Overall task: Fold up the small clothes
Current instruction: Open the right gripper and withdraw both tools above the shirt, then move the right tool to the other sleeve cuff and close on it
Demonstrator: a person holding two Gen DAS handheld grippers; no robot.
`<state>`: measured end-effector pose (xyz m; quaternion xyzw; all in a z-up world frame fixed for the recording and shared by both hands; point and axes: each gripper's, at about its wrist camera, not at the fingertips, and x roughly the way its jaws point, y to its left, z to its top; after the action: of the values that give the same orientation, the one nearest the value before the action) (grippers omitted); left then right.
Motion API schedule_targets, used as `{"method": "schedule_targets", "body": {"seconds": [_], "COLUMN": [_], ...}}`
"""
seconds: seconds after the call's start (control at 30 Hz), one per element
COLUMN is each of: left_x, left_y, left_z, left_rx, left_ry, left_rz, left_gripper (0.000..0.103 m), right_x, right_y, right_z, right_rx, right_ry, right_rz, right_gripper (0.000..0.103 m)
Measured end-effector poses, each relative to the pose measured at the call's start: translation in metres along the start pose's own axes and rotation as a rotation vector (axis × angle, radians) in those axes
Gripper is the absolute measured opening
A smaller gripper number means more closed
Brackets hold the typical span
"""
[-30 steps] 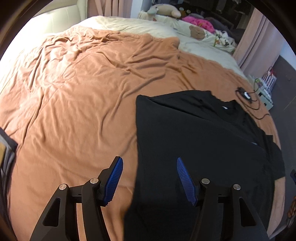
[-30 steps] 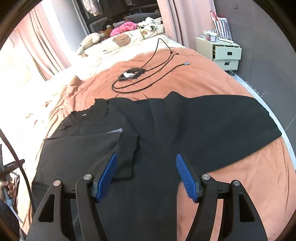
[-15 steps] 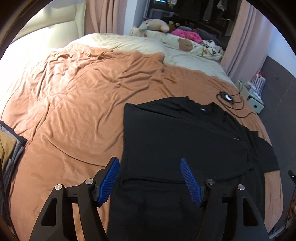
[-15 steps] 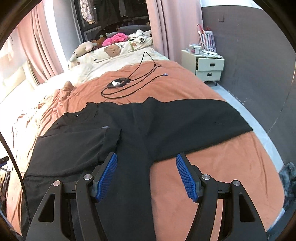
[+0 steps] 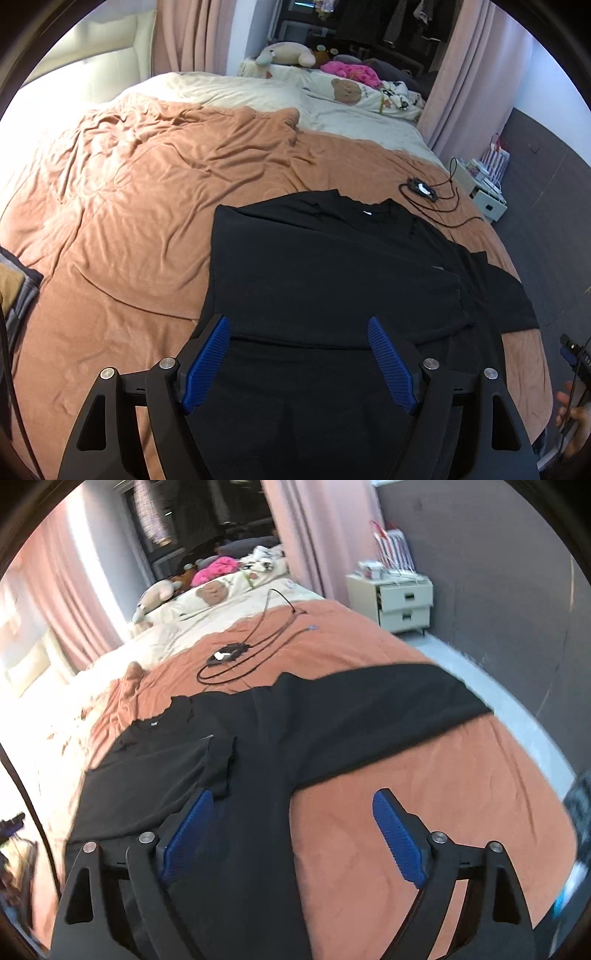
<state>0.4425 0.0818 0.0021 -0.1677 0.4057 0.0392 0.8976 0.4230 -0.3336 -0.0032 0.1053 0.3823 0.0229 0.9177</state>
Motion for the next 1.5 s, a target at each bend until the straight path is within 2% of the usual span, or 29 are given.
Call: {"method": "schedule_targets", "body": {"seconds": [0.1,0.43,0.6,0.7,0.9,1.1,1.2,1.27,1.33,1.5], "left_x": [0.000,0.011,0.020,0.025,0.046,0.073,0.085,0.092,0.099,0.112], "left_y": [-0.005,-0.023,-0.036,-0.043,-0.047,-0.054,-0.056,-0.058,-0.060,-0.062], "left_z": [-0.002,-0.004,-0.004,-0.003,-0.002,-0.003,-0.004,-0.004,-0.004,-0.004], "left_rx": [0.013,0.019,0.040,0.055,0.037,0.032,0.031,0.032,0.036,0.048], "left_ry": [-0.012,0.006,0.007,0.007,0.035,0.075,0.087,0.096,0.103,0.118], "left_rz": [-0.003,-0.028,-0.044,-0.050,-0.072,-0.065,-0.066,-0.058,-0.052,-0.034], "left_gripper": [0.088,0.092,0.102,0.103,0.103,0.103,0.103,0.103,0.103,0.103], "right_x": [-0.001,0.011,0.025,0.038,0.061,0.082,0.091,0.097,0.106,0.129], "right_y": [-0.013,-0.059,-0.079,-0.089,-0.102,-0.128,-0.144,-0.152,-0.159,-0.175], "right_z": [0.001,-0.003,-0.015,-0.018,-0.018,-0.007,0.001,0.005,0.007,0.016], "right_rx": [0.058,0.185,0.287,0.308,0.298,0.367,0.412,0.432,0.443,0.495], "right_ry": [0.007,-0.013,-0.027,-0.022,-0.010,0.012,0.008,0.002,0.006,0.017], "right_rz": [0.038,0.069,0.101,0.080,0.095,0.067,0.091,0.109,0.120,0.153], "right_gripper": [0.092,0.092,0.092,0.092,0.092,0.092,0.091,0.086,0.073,0.058]}}
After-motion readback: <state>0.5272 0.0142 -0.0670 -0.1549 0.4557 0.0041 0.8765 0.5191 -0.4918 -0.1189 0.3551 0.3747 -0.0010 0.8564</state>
